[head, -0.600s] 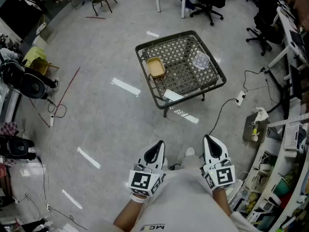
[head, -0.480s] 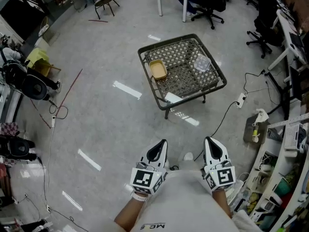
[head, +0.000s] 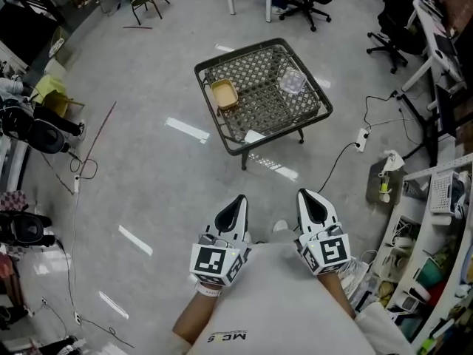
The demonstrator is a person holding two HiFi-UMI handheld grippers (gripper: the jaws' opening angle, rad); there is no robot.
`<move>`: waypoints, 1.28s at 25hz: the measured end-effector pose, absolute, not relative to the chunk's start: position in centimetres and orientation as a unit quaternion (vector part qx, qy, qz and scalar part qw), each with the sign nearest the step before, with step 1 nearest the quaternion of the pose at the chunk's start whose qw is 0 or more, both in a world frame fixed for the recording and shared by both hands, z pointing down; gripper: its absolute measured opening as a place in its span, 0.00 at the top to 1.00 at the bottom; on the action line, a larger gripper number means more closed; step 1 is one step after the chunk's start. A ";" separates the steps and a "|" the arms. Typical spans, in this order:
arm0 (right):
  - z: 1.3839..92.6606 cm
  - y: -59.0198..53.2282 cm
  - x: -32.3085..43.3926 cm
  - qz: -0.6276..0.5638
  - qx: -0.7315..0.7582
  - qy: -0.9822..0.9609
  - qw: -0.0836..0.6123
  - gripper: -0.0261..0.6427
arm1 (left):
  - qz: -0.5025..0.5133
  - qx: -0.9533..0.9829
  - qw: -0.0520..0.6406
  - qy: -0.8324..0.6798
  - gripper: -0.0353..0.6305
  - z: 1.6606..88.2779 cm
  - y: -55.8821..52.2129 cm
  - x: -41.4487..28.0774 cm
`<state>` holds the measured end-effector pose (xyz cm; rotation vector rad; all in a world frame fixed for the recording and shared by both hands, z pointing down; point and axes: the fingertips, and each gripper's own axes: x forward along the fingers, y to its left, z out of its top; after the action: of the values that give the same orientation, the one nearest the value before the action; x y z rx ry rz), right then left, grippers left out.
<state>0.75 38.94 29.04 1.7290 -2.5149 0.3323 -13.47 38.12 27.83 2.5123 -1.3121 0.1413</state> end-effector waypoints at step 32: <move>29.0 12.4 9.8 0.115 0.571 -0.812 0.025 0.91 | 0.040 0.890 0.173 -0.419 0.91 28.4 10.2 -4.9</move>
<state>9.78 12.42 28.96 1.7675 -2.5121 0.3562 -4.93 10.18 28.44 2.5252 -1.1889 0.1144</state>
